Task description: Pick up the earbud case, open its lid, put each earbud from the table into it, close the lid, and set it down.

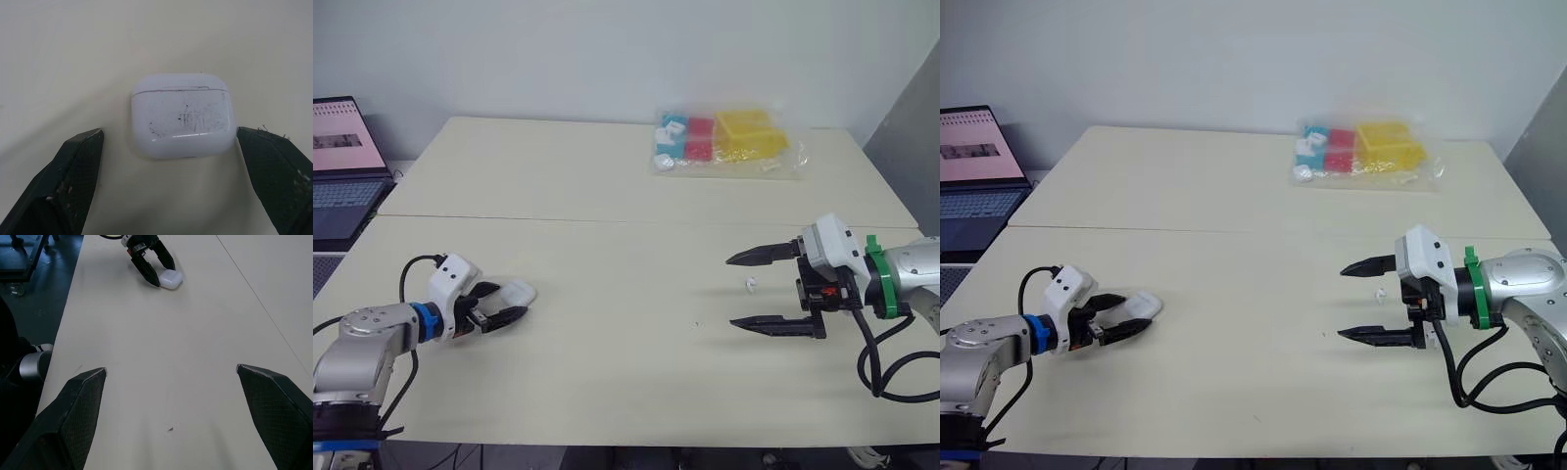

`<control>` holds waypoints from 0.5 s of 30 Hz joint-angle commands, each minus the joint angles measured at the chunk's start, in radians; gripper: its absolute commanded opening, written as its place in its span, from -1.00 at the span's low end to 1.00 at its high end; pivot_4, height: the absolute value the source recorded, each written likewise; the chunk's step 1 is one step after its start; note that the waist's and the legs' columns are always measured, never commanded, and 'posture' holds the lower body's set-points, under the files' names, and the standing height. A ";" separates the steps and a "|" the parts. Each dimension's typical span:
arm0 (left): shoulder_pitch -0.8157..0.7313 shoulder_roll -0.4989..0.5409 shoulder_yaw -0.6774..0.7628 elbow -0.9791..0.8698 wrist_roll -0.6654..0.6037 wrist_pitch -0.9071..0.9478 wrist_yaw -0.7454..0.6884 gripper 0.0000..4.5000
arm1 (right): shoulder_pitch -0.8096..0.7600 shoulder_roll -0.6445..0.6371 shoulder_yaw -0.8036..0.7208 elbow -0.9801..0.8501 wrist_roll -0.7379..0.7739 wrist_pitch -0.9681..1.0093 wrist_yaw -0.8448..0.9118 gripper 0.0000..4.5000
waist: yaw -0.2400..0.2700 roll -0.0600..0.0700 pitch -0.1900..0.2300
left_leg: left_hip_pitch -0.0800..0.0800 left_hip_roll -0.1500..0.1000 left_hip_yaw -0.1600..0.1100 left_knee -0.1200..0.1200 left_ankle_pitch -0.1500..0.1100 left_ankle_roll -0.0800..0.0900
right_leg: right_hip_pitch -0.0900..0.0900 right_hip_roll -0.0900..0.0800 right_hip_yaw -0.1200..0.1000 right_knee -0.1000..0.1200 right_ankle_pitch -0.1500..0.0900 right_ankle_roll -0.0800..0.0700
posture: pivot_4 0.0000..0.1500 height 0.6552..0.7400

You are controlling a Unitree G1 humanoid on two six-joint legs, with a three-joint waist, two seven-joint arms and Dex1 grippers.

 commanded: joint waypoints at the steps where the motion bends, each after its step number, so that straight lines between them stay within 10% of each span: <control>1: -0.019 -0.006 -0.028 0.024 0.011 -0.002 -0.015 1.00 | -0.033 0.002 0.003 -0.014 0.013 -0.001 0.011 0.98 | 0.000 0.000 0.000 | 0.000 0.000 0.000 0.000 0.000 0.000 | 0.000 0.000 0.000 0.000 0.000 0.000 | 1.00 0.95; 15: -0.053 -0.001 -0.089 0.061 0.055 -0.015 -0.056 0.92 | -0.056 0.019 0.039 -0.009 -0.002 -0.013 0.023 1.00 | 0.000 0.000 0.000 | 0.000 0.000 0.000 0.009 0.000 0.000 | 0.000 -0.001 0.001 0.010 -0.003 0.005 | 1.00 0.95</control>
